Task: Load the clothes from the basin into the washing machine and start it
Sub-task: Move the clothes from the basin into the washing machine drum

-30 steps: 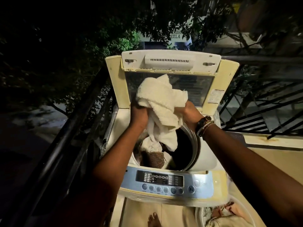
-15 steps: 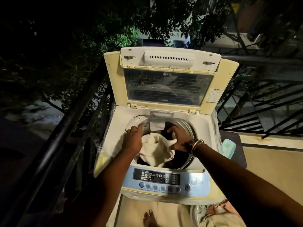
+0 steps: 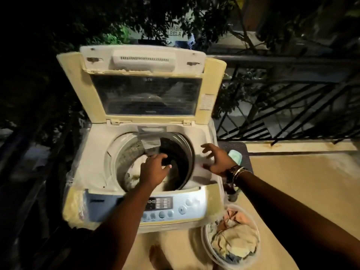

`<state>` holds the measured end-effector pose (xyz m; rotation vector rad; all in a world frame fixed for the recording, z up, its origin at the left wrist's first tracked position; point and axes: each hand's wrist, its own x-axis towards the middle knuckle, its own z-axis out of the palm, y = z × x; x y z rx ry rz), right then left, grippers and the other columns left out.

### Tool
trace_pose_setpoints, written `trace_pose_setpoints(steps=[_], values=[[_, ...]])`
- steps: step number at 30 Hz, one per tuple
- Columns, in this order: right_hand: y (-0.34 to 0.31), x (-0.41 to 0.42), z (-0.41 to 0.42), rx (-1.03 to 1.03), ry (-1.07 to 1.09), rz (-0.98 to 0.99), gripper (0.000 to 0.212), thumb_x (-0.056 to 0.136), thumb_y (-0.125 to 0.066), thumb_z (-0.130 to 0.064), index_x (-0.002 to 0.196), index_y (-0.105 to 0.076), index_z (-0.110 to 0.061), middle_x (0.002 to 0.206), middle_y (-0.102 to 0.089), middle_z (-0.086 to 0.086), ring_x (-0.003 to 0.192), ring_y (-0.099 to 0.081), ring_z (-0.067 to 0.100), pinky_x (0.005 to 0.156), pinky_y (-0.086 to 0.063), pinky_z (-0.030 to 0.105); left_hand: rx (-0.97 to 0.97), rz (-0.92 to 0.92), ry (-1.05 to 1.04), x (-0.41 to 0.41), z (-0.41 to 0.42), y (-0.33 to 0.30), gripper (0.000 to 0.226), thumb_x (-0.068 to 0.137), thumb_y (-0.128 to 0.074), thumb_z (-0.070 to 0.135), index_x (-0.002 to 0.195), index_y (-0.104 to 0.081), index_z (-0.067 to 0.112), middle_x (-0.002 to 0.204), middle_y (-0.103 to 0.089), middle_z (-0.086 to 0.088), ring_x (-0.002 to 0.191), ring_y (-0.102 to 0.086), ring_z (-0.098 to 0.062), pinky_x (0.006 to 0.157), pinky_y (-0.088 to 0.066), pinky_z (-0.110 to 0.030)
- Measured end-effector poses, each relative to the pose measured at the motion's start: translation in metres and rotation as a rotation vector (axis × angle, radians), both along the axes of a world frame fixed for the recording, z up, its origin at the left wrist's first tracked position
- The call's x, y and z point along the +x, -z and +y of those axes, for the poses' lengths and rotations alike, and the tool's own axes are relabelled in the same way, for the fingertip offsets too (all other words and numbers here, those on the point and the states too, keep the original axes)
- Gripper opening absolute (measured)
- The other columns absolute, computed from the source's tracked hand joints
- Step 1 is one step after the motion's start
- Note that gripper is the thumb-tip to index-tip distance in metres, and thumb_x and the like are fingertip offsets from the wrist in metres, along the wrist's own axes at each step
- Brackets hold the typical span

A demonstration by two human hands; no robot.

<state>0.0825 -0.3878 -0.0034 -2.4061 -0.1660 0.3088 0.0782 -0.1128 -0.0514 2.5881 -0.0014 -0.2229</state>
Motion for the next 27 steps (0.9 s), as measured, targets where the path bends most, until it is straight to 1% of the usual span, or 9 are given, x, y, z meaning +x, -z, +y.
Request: trace_pose_setpoints(steps=[4,6,9,12,16,19,22,24,27], values=[[0.008,-0.012,-0.069,0.039,0.098,-0.021,0.060,0.079,-0.082,-0.018,0.131,-0.053,-0.023,0.110,-0.068,-0.004,0.081,-0.065,0.006,0.070,-0.048,0.016,-0.041,-0.093,0.037,-0.016,-0.079,-0.002,0.038,0.085,-0.070,0.043,0.120,-0.066,0.028,0.118,-0.067,0.000,0.113,-0.062,-0.029,0.091,-0.051,-0.045],[0.016,-0.024,-0.099,0.097,0.165,-0.070,0.047,0.080,-0.082,-0.024,0.119,-0.056,-0.028,0.100,-0.070,-0.005,0.078,-0.068,0.008,0.068,-0.053,0.021,-0.062,-0.169,0.062,-0.033,-0.118,-0.004,0.035,0.084,-0.066,0.043,0.117,-0.066,0.030,0.113,-0.067,0.002,0.109,-0.063,-0.028,0.088,-0.050,-0.043],[0.034,-0.055,-0.151,0.251,0.230,-0.108,0.040,0.083,-0.079,-0.015,0.115,-0.057,-0.026,0.096,-0.069,0.004,0.075,-0.068,0.023,0.070,-0.056,0.033,-0.076,-0.338,0.115,-0.065,-0.190,-0.008,0.028,0.088,-0.064,0.038,0.115,-0.064,0.032,0.115,-0.063,0.010,0.113,-0.057,-0.020,0.092,-0.045,-0.041],[0.066,-0.098,-0.204,0.255,0.270,-0.093,0.038,0.084,-0.076,-0.027,0.118,-0.058,-0.026,0.094,-0.070,-0.004,0.075,-0.067,0.017,0.070,-0.056,0.031,-0.078,-0.378,0.266,-0.097,-0.262,-0.002,0.033,0.088,-0.065,0.037,0.121,-0.063,0.030,0.127,-0.058,0.007,0.123,-0.051,-0.019,0.100,-0.042,-0.038],[0.131,-0.164,-0.270,0.036,0.220,0.104,0.054,0.077,-0.069,-0.044,0.128,-0.054,-0.033,0.105,-0.068,-0.010,0.093,-0.068,0.016,0.076,-0.057,0.037,-0.014,-0.182,0.463,-0.139,-0.338,0.032,0.047,0.084,-0.064,0.040,0.129,-0.060,0.027,0.133,-0.055,0.000,0.124,-0.051,-0.026,0.101,-0.043,-0.044],[0.186,-0.202,-0.304,-0.108,0.156,0.341,0.081,0.079,-0.076,-0.047,0.149,-0.040,-0.025,0.137,-0.057,0.003,0.124,-0.056,0.027,0.104,-0.046,0.041,0.066,0.003,0.507,-0.163,-0.356,0.085,0.060,0.078,-0.065,0.044,0.132,-0.059,0.019,0.136,-0.057,-0.010,0.121,-0.054,-0.034,0.097,-0.048,-0.044],[0.225,-0.235,-0.323,-0.328,0.038,0.531,0.104,0.078,-0.071,-0.061,0.159,-0.019,-0.022,0.157,-0.034,0.017,0.143,-0.035,0.040,0.114,-0.036,0.048,0.235,0.274,0.567,-0.182,-0.339,0.138,0.084,0.079,-0.073,0.046,0.151,-0.042,0.015,0.154,-0.041,-0.019,0.138,-0.041,-0.040,0.109,-0.042,-0.049],[0.244,-0.249,-0.327,-0.354,0.025,0.591,0.107,0.079,-0.075,-0.056,0.161,-0.015,-0.023,0.162,-0.021,0.022,0.148,-0.024,0.042,0.118,-0.031,0.048,0.323,0.386,0.586,-0.183,-0.331,0.165,0.095,0.081,-0.074,0.050,0.157,-0.029,0.016,0.160,-0.030,-0.021,0.146,-0.032,-0.041,0.117,-0.033,-0.047],[0.278,-0.251,-0.326,-0.309,0.027,0.512,0.111,0.077,-0.079,-0.053,0.161,-0.015,-0.019,0.164,-0.015,0.024,0.149,-0.020,0.045,0.121,-0.027,0.049,0.335,0.404,0.598,-0.174,-0.326,0.200,0.098,0.082,-0.076,0.051,0.158,-0.024,0.015,0.161,-0.028,-0.021,0.147,-0.029,-0.041,0.119,-0.031,-0.048]])
